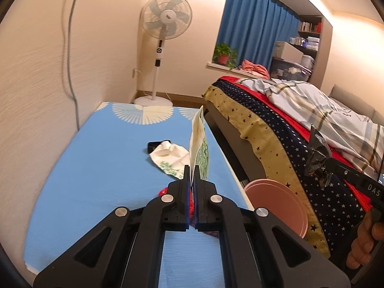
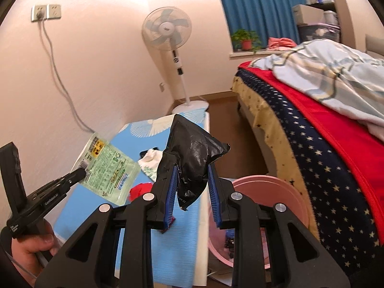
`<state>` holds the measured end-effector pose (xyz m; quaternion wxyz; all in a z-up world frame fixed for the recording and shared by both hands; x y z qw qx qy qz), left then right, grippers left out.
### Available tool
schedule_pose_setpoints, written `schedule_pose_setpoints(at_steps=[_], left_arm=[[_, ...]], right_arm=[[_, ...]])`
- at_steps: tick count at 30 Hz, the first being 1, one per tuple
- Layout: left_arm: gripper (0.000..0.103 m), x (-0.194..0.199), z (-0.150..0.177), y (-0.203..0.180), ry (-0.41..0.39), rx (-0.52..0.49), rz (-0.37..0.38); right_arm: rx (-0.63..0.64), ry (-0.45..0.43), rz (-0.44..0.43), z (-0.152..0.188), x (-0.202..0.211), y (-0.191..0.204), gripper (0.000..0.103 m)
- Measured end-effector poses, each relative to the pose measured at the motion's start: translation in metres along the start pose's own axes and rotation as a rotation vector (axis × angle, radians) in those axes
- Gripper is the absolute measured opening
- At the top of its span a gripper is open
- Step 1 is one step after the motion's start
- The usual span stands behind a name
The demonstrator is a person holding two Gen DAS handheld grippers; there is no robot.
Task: Collect trash
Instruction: 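Lift and carry the black bag and tissue packet over the pink bin with both tools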
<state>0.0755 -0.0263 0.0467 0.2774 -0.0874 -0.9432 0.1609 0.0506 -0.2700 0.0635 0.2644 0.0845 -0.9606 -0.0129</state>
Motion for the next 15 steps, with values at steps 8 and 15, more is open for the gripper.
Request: schedule_pose_setpoints(at_steps=[8,15], left_arm=[[0.002,-0.008,0.006,-0.017,0.007,-0.024,0.035],[0.002,-0.017,0.012,-0.03,0.018,-0.04,0.061]], right_arm=[[-0.04,0.0,0.061,0.015,-0.002,-0.022,0.026],[-0.063,-0.004,0.096,0.015,-0.005,-0.032,0.026]])
Point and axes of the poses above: each gripper's, at about its wrist camera, not at the fingertips, and x roughly against the way its jaws point, y to its left, z to its underside, the point moved 3 cm from there along -x, roughly the way its jaws point, and after that the axes turned 11 degrees about x, right-handed, at the moved point
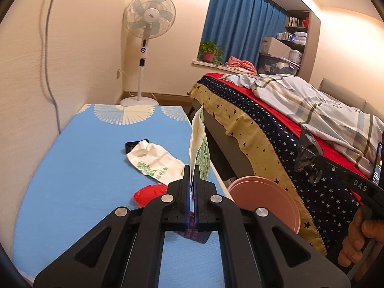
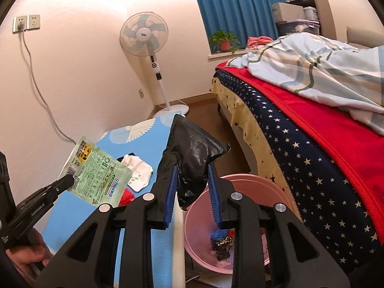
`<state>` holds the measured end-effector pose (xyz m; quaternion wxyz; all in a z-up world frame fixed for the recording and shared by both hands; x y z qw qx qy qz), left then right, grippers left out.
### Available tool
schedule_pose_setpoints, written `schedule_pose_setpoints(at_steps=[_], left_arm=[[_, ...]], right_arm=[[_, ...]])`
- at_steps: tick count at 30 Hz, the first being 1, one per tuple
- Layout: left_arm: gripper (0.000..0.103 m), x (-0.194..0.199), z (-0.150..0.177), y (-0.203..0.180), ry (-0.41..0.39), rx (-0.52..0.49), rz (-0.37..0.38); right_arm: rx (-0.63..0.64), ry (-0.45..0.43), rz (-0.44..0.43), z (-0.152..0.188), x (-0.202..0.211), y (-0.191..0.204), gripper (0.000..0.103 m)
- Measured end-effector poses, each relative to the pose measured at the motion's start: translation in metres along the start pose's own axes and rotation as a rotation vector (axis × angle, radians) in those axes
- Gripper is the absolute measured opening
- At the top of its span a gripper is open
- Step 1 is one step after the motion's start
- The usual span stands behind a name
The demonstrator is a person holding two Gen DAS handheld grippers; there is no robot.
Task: Collect trash
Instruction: 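Lift and carry the black bag and tissue packet over the pink bin with both tools, then open both tools to drop the black bag and tissue packet into the bin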
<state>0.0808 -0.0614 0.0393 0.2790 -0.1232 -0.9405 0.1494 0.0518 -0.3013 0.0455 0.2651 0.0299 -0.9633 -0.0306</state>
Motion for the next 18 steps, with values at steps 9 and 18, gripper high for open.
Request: schedule_pose_setpoints(at_steps=[9,18], left_arm=[[0.002,-0.02,0.006,-0.023,0.026,-0.015,0.049],[0.002,-0.048,0.016,-0.046,0.068,-0.031,0.103]], right_arm=[[-0.02,0.029,0.063,0.005,-0.012,-0.015,0.026],[-0.035,0.055,0.122,0.01,-0.024,-0.03,0.026]])
Point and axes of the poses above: each gripper's, at about its wrist camera, not at the fingertips, and x roughly against the way its jaws point, y to its left, z to its underside, the point moved 3 cm from there along -x, roughly the way its jaws point, and after that the axes turned 11 degrees about x, right-handed, at the moved point
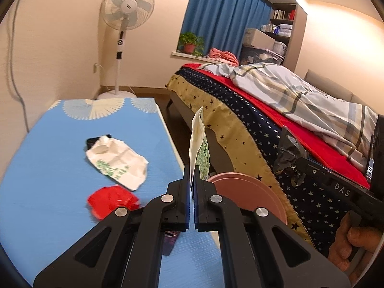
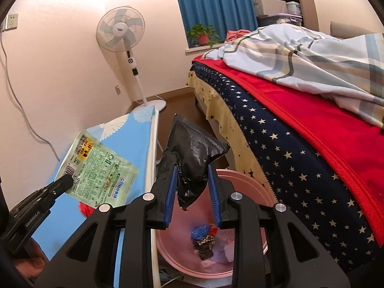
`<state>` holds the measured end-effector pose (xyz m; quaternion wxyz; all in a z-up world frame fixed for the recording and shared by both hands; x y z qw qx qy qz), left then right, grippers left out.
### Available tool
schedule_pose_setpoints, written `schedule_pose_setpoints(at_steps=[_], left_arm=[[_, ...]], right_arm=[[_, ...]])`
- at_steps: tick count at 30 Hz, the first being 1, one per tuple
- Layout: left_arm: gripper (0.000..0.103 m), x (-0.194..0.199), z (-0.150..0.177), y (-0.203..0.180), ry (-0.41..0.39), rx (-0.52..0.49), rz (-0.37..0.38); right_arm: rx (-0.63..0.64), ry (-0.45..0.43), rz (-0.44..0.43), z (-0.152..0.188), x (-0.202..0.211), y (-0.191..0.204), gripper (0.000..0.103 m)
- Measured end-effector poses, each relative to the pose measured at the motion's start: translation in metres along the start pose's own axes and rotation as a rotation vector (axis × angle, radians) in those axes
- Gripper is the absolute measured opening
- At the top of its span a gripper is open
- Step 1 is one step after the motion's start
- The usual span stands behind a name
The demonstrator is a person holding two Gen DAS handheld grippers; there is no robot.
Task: Collect trash
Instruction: 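Open both tools to drop the black bag and tissue packet into the bin, then move both tools back over the table toward the white paper bag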
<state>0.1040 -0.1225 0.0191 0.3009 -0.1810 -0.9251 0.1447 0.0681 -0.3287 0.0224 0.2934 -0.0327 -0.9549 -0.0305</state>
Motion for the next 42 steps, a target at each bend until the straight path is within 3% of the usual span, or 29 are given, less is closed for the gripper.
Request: schedule_pose_setpoints(at_steps=[26,28,29,30,42], left_arm=[[0.003,-0.072,0.031,-0.038,0.156,-0.045,0.08],[0.015,-0.073,0.031,-0.04,0.16,-0.043,0.089],[0.029,-0.073,0.031,-0.039,0.153,-0.04,0.083],[0.034,-0.071,0.03,-0.038,0.147,-0.034,0.083],[0.034,-0.053,0.018,-0.02,0.106,-0.013,0.061]], right_arm=[[-0.035,0.122,0.07,0.019,-0.034,-0.024,0.029],[-0.033,0.132,0.106,0.021,-0.036,-0.025,0.034],[-0.039,0.135,0.115,0.021,-0.036,-0.027,0.036],[-0.048,0.138,0.117,0.021,-0.036,-0.029,0.039],[-0.055,0.103,0.107,0.02,-0.028,-0.026,0.042]])
Point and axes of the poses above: each gripper's, at about its wrist camera, not at the fingertips, and x roughly against the way its jaws point, y to its left, z to its underside, the point moved 3 cm from there along -x, roughly the way its jaws point, and after that the axes turned 11 degrees about x, right-handed, at the moved point
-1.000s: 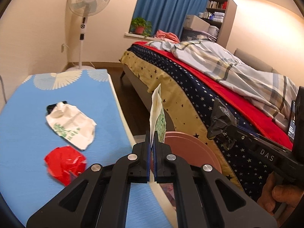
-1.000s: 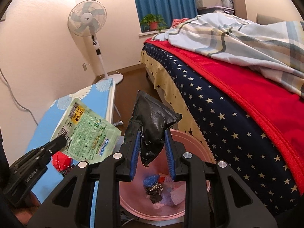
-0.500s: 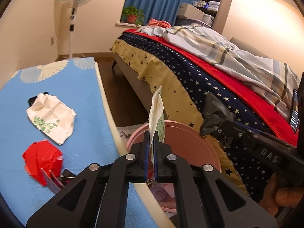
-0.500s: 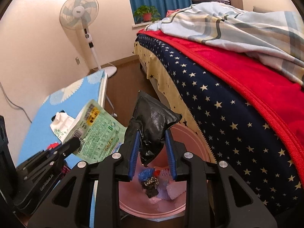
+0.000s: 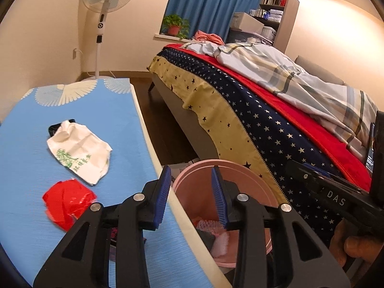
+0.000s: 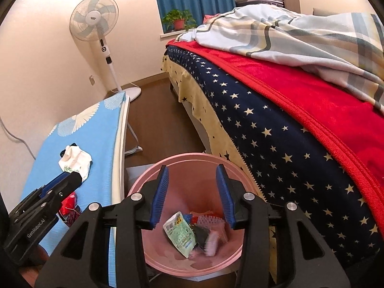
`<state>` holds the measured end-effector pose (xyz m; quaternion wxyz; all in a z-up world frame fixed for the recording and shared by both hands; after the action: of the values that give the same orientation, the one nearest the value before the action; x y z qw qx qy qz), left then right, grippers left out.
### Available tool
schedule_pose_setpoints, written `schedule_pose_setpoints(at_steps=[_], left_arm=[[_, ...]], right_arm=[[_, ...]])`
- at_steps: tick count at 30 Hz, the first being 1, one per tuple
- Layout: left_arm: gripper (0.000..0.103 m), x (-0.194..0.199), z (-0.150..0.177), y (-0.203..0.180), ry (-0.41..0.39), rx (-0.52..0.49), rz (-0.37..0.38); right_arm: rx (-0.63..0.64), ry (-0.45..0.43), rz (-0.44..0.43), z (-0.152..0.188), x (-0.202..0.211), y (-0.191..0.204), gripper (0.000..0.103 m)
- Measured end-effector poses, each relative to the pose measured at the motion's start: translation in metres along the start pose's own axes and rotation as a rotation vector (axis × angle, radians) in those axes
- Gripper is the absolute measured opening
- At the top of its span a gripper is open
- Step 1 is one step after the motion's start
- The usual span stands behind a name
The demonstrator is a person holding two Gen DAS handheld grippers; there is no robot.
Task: Collect trash
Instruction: 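Move both tools back over the table toward the white paper bag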
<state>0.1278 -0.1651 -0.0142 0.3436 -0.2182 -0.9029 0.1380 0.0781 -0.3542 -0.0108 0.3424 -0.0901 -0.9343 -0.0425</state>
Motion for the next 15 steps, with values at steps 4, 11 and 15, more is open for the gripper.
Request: schedule_pose_setpoints(at_steps=[4,11,15], left_arm=[[0.034,0.011,-0.003,0.007,-0.021,0.006,-0.01],[0.034,0.04,-0.009,0.024,-0.069,0.034,-0.035],[0.034,0.059,-0.013,0.039,-0.089,0.047,-0.053]], right_arm=[[0.007,-0.045,-0.034,-0.002,0.011,0.007,0.042],[0.044,-0.113,-0.111,-0.008,0.028,0.03,0.041],[0.064,-0.143,-0.176,-0.017,0.041,0.045,0.038]])
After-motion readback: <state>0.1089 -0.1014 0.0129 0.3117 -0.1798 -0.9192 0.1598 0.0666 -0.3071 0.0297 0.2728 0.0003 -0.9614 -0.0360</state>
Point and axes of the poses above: each gripper's, at about its wrist camera, not at the fingertips, and x roughly against the way its jaws point, y to its left, z to its underside, the point moved 3 cm from there along -x, roughly the way its jaws point, and after that the axes turned 11 degrees about x, right-handed, at the moved point
